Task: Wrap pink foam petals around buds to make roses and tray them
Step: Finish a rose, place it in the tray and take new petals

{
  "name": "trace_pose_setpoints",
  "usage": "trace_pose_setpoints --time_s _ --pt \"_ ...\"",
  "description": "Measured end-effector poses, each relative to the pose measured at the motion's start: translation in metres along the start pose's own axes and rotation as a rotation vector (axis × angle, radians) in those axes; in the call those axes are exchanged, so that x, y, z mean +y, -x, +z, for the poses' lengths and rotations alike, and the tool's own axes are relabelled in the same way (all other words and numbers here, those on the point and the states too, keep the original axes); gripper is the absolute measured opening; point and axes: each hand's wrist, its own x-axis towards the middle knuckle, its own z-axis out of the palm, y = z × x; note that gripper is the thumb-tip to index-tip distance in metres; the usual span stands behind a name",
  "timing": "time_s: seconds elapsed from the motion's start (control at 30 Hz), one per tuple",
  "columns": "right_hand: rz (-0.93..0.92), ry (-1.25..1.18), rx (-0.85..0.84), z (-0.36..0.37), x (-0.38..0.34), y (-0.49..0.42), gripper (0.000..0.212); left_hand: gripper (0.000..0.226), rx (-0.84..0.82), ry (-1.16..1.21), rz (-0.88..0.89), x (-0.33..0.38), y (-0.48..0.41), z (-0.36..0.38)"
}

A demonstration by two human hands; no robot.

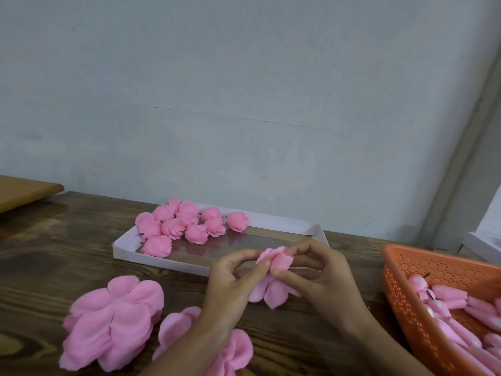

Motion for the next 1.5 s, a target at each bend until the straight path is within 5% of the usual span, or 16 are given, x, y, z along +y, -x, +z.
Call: trace_pose_setpoints --time_s 0.17,0.33,0.67,0.97,1.5 --pt "0.008 -0.022 0.061 -0.0008 -0.0015 0.0 0.052 0.019 0.009 -0.007 0.052 0.0034 0.0029 0.0016" --pt "-0.017 -0.12 0.005 0.0028 0.0041 0.0022 0.025 0.021 0.052 0.034 0.082 0.0049 0.0033 -0.0004" --pt "-0.028 -0.015 -0.028 0.0025 0.0031 0.0022 0.043 0.019 0.051 -0.017 0.191 0.003 0.0039 0.0012" --pt "-0.068 0.089 -0.027 -0.0013 -0.0018 0.0 0.039 0.021 -0.041 0.034 0.202 0.0064 0.0042 0.0032" --pt "-0.199 0.086 -0.017 0.0061 -0.0027 0.0042 0.033 0.013 0.103 -0.045 0.229 0.0023 0.0059 0.0034"
